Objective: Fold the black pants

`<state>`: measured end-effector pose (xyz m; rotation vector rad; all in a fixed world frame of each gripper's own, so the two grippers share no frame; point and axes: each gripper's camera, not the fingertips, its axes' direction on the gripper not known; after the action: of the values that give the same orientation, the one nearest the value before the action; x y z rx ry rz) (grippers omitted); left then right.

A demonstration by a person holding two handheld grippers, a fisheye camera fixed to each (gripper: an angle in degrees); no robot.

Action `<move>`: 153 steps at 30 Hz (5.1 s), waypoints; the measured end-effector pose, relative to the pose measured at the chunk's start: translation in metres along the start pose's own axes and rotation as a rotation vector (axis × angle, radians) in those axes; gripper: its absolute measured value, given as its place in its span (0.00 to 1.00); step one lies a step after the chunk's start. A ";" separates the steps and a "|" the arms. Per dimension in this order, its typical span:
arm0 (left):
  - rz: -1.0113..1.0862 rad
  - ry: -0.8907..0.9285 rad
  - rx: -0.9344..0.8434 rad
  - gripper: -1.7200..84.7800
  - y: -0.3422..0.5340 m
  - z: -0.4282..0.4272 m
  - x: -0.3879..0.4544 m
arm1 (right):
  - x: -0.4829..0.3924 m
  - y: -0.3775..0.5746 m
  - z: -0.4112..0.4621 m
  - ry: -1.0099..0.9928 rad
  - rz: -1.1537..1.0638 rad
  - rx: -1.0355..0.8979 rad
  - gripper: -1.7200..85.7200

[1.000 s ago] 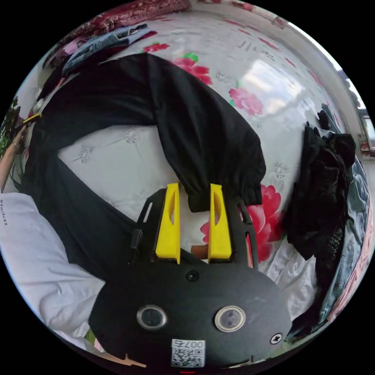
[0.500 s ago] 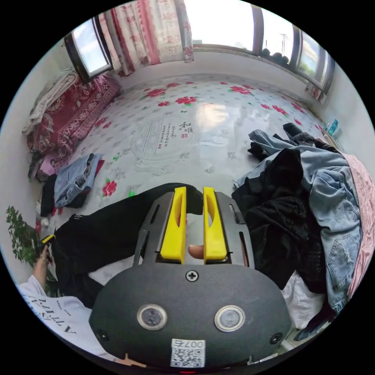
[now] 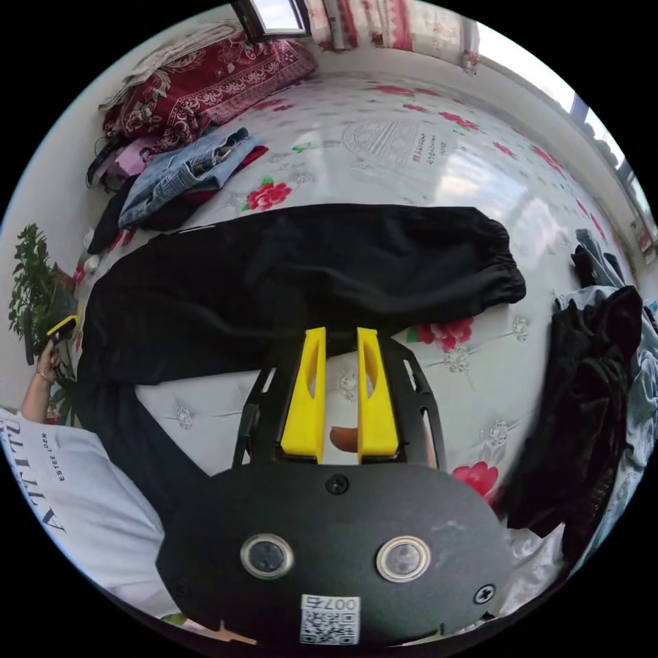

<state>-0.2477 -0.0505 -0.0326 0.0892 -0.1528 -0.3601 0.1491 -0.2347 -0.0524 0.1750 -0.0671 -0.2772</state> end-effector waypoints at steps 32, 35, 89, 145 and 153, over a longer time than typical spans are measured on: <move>0.246 0.068 0.056 0.10 -0.071 -0.004 -0.002 | -0.020 0.051 -0.089 0.013 0.130 0.198 0.09; 0.253 0.057 0.001 0.11 -0.102 0.019 0.000 | -0.008 -0.016 -0.082 0.016 0.103 0.186 0.11; 0.349 0.102 -0.034 0.01 0.151 -0.046 0.006 | 0.074 0.354 -0.083 -0.170 0.721 0.249 0.09; -0.488 0.371 -0.046 0.03 0.155 -0.007 -0.105 | 0.186 0.488 -0.079 -0.492 1.290 0.567 0.04; -0.463 0.537 0.118 0.01 0.206 -0.085 -0.123 | 0.186 0.480 -0.085 -0.491 1.263 0.557 0.04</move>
<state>-0.2764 0.1908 -0.1096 0.3368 0.3859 -0.7738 0.4634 0.1820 -0.0417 0.5728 -0.7146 0.9815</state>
